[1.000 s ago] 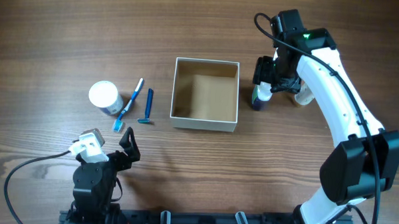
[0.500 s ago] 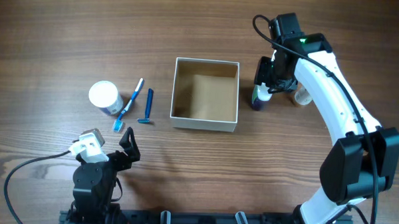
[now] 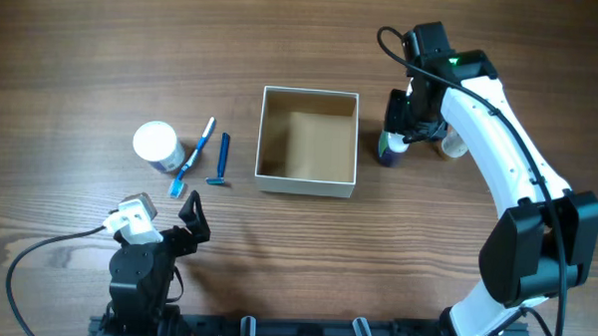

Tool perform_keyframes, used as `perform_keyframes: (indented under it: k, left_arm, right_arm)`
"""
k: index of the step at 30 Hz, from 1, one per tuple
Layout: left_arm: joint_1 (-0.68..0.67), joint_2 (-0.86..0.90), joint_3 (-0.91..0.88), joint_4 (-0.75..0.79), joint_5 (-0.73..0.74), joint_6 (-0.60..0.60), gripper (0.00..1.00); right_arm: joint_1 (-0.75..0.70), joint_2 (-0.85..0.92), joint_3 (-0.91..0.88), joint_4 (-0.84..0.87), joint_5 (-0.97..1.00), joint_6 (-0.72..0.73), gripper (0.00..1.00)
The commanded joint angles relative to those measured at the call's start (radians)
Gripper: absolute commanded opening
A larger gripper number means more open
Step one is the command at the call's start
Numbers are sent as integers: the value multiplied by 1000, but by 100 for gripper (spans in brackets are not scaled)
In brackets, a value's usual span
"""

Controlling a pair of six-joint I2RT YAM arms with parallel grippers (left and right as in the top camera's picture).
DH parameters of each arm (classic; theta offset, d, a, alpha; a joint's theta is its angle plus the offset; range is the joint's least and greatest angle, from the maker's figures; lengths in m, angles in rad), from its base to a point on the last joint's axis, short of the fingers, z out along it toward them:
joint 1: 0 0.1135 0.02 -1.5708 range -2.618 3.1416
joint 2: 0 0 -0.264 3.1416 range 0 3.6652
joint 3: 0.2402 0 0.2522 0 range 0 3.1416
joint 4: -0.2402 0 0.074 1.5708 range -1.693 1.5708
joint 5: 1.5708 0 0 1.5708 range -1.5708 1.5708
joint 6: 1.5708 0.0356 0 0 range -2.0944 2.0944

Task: Pack container
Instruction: 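Lift the soap bottle with the right gripper and lower it into the box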

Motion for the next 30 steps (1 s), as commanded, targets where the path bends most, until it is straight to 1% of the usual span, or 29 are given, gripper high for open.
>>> perform_keyframes:
  k: [1,3,7,12,15,17,21,25,27,30]
  left_arm:
    - [-3,-7,-3,3,2,5,100]
    - [-3,-7,-3,3,1,5,100]
    - [-3,-7,-3,3,2,5,100]
    - [-3,-7,-3,3,1,5,100]
    - [-3,-7,-3,3,2,5,100]
    - [-3,-7,-3,3,2,5,100]
    - [-3,-7,-3,3,2,5,100]
    - [-3,-7,-3,3,2,5,100]
    - [-3,-7,-3,3,2,5,100]
    - [-3,-7,-3,3,2,5,100]
  right_arm:
    - [0,21,-6,12,24,-12,35]
    - [0,8,-6,25,32,-25,31]
    - [0,-50,10,22,58,-28,31]
    - [13,-196,50,-4,51,-34,31]
    - [60,-326,62,-2,43,-53,27]
    - [101,-406,64,4,55,-52,27]
    - [193,-516,64,26,54,-47,25]
    - [285,-525,63,42,54,21,24]
    - [322,-497,63,63,54,52,25]
    - [348,-424,63,103,54,60,25]
